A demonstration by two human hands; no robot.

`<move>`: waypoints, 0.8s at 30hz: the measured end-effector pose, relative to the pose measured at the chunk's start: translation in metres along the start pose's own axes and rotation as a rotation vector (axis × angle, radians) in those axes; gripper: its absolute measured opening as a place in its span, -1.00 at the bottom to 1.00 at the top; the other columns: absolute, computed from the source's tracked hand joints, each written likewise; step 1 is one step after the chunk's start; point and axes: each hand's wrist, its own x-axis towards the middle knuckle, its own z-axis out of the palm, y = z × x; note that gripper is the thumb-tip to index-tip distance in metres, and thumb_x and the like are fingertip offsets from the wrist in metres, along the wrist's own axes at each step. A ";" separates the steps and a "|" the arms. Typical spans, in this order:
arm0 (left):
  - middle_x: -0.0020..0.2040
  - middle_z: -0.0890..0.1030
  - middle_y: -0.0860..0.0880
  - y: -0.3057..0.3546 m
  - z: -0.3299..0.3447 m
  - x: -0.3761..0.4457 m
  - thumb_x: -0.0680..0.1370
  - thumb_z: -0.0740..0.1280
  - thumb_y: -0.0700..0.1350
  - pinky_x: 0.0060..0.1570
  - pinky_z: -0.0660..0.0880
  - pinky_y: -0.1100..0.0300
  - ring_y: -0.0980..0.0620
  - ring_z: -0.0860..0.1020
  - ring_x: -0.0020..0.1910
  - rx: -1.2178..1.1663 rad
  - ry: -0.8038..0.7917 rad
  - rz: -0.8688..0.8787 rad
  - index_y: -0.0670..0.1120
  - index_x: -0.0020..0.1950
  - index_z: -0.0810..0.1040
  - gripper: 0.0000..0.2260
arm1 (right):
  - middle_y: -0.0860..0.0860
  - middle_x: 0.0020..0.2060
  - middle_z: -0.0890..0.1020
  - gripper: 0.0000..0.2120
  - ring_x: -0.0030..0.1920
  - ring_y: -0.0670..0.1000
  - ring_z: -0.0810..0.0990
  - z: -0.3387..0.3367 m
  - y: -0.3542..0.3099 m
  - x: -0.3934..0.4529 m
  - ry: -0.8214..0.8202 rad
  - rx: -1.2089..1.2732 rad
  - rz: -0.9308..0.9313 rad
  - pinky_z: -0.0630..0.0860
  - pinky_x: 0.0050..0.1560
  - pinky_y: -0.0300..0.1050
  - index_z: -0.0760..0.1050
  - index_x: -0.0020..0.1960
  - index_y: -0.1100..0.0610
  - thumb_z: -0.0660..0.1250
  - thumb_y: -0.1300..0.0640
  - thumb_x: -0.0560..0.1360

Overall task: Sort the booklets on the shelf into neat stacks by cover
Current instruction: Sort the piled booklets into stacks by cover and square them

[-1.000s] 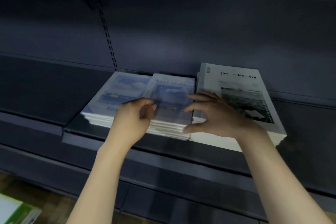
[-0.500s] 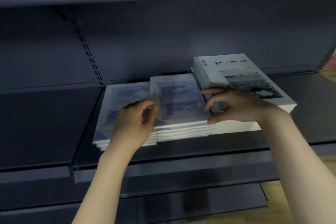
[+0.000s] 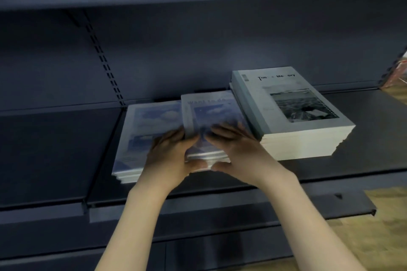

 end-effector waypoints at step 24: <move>0.51 0.12 0.13 0.015 -0.001 -0.001 0.48 0.25 0.23 0.43 -0.02 0.10 0.09 0.04 0.49 0.136 -0.002 -0.031 0.16 0.45 0.22 -0.43 | -0.13 0.45 0.25 -0.52 0.46 -0.05 0.15 0.004 0.005 -0.001 0.098 0.152 0.027 0.18 0.42 -0.09 0.33 0.40 -0.11 0.29 -0.10 0.50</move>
